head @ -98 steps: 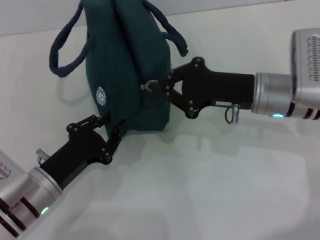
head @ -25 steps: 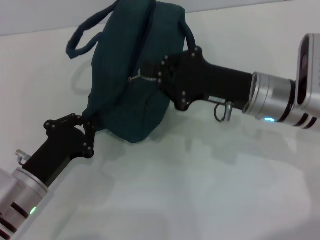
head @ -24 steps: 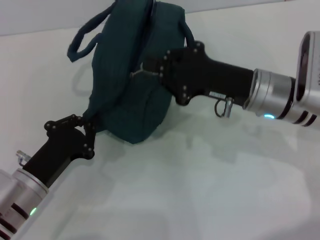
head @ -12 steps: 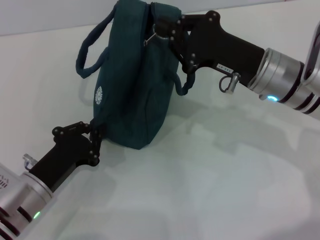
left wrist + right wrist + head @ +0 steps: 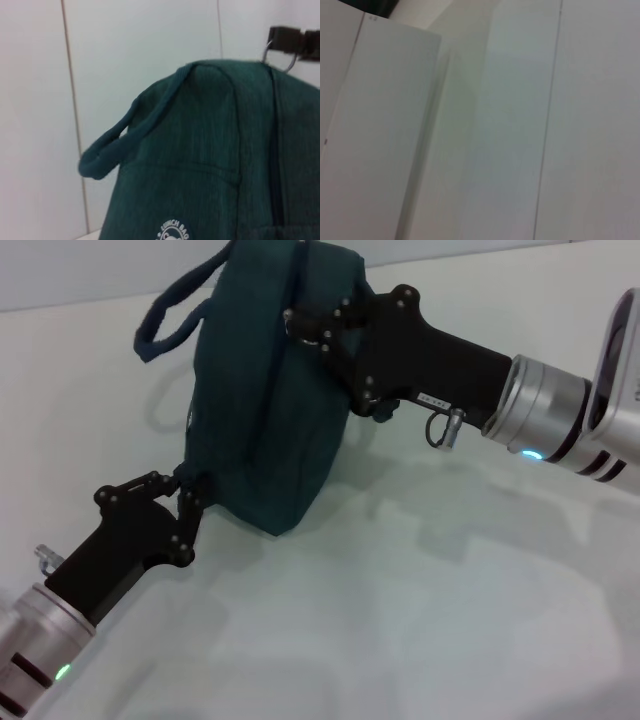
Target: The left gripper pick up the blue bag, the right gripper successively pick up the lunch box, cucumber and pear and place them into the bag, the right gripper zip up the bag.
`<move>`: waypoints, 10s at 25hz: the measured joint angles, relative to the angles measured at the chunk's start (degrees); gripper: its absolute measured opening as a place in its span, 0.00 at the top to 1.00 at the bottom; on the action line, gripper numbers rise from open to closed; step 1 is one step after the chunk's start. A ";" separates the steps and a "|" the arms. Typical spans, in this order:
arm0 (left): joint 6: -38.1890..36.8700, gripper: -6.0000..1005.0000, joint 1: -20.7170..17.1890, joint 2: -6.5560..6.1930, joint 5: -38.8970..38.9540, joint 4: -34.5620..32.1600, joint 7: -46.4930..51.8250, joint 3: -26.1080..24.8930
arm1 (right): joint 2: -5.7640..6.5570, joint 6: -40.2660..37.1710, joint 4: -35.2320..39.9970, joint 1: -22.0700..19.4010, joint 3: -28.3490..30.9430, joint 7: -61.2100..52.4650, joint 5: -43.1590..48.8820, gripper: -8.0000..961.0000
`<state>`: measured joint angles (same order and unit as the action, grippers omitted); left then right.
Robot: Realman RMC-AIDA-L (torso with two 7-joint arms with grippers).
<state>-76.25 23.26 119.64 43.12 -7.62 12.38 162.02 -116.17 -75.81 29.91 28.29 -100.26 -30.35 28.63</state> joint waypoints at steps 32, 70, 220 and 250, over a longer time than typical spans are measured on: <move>-11.97 0.26 4.32 0.11 -0.28 1.09 17.06 -2.07 | 0.00 1.14 0.04 0.89 -1.16 0.04 -0.27 0.98; -21.59 0.94 2.94 -0.27 -7.23 12.28 7.94 -1.51 | 0.00 -4.90 -2.66 -0.76 -5.50 -0.62 -10.07 0.98; -17.51 0.96 32.06 -0.38 -25.74 35.43 55.42 1.10 | 1.96 1.73 -15.83 -4.94 -4.28 -6.15 -18.72 0.64; -16.91 0.96 31.76 -0.43 -24.07 34.19 52.59 1.10 | 1.29 9.14 -11.35 0.04 -3.46 1.05 -12.13 0.67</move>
<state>-93.17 55.01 119.22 19.04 26.57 64.97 163.12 -114.89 -66.67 18.56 28.33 -103.71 -29.30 16.50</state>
